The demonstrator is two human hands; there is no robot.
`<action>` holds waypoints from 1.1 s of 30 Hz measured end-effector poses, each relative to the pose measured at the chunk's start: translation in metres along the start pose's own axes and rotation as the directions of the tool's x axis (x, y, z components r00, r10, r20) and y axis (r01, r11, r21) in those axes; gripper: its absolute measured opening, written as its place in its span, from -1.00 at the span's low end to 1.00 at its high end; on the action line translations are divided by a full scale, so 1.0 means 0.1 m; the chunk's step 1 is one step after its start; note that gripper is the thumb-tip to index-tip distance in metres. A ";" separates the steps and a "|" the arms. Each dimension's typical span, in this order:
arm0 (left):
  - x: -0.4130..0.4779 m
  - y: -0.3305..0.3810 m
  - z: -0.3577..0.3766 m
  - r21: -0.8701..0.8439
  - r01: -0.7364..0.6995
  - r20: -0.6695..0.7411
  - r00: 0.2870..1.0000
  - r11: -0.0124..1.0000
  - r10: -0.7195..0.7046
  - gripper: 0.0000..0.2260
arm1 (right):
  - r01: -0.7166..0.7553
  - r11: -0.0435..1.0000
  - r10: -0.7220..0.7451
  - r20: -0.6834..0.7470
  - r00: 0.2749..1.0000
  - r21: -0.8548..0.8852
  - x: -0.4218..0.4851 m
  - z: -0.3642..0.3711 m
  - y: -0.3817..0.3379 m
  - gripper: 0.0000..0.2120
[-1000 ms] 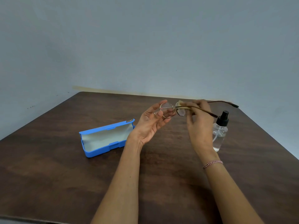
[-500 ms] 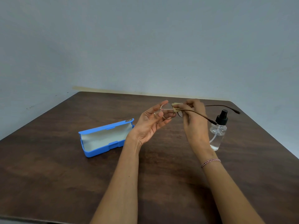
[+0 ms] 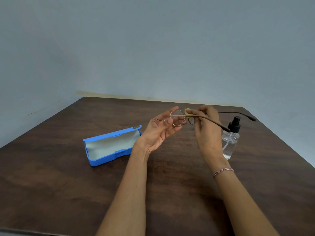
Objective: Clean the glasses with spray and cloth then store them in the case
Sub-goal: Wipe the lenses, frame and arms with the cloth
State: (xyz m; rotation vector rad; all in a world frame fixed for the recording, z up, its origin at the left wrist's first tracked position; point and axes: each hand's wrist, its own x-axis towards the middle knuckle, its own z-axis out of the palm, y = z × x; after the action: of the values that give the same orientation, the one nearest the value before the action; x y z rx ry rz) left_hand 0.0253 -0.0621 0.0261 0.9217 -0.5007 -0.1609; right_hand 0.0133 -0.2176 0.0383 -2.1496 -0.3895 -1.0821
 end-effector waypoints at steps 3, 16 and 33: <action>0.00 0.00 0.00 0.011 0.005 -0.009 1.000 1.000 -0.005 -0.65 | 0.007 1.000 -0.007 0.008 1.000 0.008 -0.02 0.04 -0.04 -0.68; 0.03 -0.03 -0.05 0.001 0.001 0.007 1.000 1.000 -0.001 -0.57 | 0.078 0.991 -0.083 0.034 0.996 0.112 -0.06 0.09 -0.19 -0.65; 0.08 -0.02 -0.07 -0.083 -0.093 -0.118 0.989 0.992 0.083 -0.50 | 0.221 0.961 -0.231 0.049 0.972 0.164 -0.09 0.08 -0.15 -0.73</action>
State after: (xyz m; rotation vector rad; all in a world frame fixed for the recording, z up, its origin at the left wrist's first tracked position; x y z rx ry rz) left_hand 0.0357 -0.0603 0.0237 0.8154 -0.4236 -0.0489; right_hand 0.0044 -0.2007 0.0339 -2.0395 -0.7433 -1.0650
